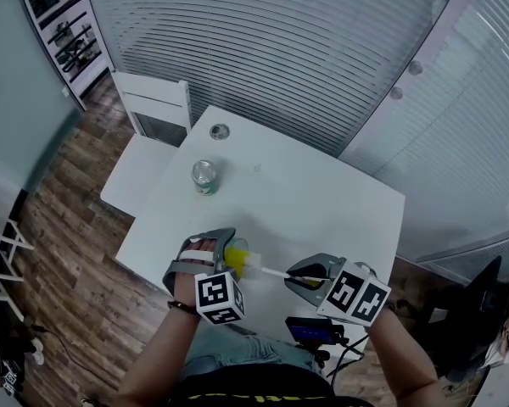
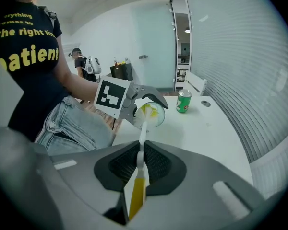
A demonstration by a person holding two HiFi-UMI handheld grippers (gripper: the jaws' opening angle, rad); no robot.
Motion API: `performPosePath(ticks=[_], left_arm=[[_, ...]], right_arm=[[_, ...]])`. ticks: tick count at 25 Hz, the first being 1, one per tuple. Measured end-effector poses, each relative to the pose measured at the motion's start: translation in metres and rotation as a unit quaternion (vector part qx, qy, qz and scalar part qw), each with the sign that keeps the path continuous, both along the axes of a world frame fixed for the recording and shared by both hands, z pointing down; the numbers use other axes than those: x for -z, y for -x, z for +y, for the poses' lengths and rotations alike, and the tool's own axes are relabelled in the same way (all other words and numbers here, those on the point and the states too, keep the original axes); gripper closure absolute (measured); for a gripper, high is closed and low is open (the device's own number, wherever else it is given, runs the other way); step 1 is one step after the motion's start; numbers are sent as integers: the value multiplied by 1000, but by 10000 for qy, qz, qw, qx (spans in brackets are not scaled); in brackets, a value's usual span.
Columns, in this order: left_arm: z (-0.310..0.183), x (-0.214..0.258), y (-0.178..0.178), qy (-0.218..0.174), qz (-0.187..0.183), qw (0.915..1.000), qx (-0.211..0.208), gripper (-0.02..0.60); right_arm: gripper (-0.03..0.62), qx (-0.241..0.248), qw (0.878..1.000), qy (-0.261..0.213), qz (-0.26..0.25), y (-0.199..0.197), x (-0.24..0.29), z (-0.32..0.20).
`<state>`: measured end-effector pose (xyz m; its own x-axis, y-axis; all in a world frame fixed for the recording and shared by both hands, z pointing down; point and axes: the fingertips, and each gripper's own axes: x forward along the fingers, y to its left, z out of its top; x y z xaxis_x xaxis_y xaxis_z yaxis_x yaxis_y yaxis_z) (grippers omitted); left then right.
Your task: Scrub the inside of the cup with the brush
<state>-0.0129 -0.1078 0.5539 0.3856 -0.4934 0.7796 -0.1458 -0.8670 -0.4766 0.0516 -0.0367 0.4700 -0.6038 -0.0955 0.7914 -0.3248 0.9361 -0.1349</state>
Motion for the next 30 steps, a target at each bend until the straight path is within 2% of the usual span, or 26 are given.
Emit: performPosePath(ticks=[9, 24, 30], left_arm=[[9, 13, -18, -115, 113, 9996, -247, 164], [3, 12, -13, -127, 126, 9997, -160, 164], [7, 13, -21, -146, 131, 9995, -256, 164]], right_arm=[[554, 44, 10000, 14, 40, 5, -4, -4], [554, 69, 9999, -74, 87, -5, 8, -1], [554, 56, 9999, -78, 108, -1, 3, -1]])
